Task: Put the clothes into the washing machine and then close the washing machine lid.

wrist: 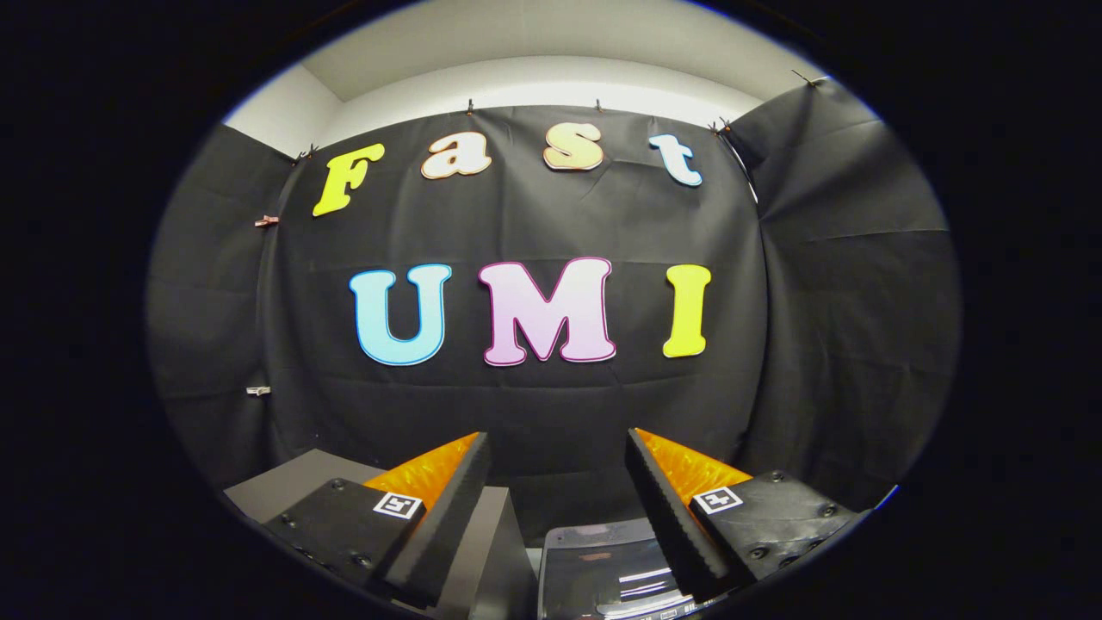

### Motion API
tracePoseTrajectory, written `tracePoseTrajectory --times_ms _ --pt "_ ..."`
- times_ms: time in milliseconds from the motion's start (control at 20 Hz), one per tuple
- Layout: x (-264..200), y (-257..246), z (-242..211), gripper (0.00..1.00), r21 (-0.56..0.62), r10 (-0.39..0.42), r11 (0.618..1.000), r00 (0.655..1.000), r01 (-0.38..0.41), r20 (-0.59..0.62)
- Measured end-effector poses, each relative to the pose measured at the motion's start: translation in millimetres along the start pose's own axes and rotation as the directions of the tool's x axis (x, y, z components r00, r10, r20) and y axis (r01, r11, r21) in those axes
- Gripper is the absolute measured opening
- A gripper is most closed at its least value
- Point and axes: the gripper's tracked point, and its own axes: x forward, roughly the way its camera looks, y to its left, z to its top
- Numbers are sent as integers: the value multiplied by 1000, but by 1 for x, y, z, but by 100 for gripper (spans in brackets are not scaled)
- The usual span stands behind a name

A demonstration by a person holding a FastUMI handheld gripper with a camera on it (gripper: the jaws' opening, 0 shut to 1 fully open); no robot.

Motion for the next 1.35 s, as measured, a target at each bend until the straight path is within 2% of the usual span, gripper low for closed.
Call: tracePoseTrajectory --times_ms 1350 --pt "-7 13 -5 99 -13 48 999 999 -48 -15"
